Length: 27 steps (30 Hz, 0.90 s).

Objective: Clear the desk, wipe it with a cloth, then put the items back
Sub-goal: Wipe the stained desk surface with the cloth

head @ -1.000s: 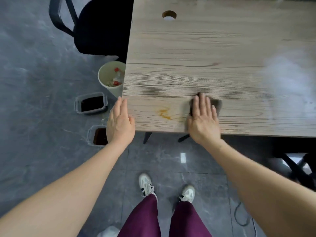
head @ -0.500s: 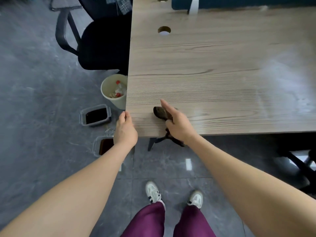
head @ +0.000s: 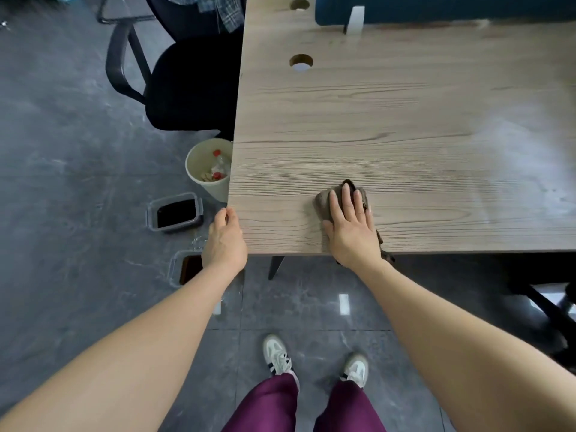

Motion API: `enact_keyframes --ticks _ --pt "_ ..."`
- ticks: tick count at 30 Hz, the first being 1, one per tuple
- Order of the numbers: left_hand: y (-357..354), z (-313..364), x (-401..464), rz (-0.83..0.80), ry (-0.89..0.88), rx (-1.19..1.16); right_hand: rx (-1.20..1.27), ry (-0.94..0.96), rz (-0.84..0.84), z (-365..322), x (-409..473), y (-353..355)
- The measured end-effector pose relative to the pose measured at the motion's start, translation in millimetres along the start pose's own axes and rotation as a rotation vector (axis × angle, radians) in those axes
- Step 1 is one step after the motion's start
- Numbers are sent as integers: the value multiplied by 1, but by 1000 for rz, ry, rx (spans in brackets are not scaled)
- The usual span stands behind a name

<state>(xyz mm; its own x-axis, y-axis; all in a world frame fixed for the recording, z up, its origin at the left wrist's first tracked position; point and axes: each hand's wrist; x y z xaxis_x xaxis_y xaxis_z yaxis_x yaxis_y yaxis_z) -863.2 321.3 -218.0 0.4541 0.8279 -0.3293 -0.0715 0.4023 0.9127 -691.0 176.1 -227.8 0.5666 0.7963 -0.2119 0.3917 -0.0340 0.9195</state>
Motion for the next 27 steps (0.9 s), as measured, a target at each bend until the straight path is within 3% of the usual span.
enact_keyframes --ticks 2,5,8,12,16,20,24,27 --pt "-1 -1 -1 8 17 -43 -78 19 20 25 -4 6" --pt "-3 -5 1 29 -19 -69 -41 -217 21 71 -6 23" --pt "-7 -11 3 24 -49 -120 -49 -372 73 64 -4 19" --pt "-9 -15 4 35 -74 -169 -51 -125 111 -14 6 -10" --pt "-8 -21 7 33 -105 -209 -44 157 -15 -88 19 -34" --pt "-5 -24 6 -4 -90 -256 -73 295 -117 -56 12 -18" --pt "-4 -25 10 -11 -99 -283 -64 -79 -5 7 18 5" --pt "-7 -26 11 -1 -103 -310 -35 -231 55 -15 29 -2"
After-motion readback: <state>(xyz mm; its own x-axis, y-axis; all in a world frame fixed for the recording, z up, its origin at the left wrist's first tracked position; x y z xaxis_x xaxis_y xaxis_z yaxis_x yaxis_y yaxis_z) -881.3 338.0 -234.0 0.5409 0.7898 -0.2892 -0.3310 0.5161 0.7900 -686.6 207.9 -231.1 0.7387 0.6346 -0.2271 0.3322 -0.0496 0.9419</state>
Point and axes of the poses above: each hand's wrist, its own x-axis towards the middle knuckle, its own y-axis out of the back of the hand, z = x × y, and after that the axes turned 1 degree about -z, right-handed
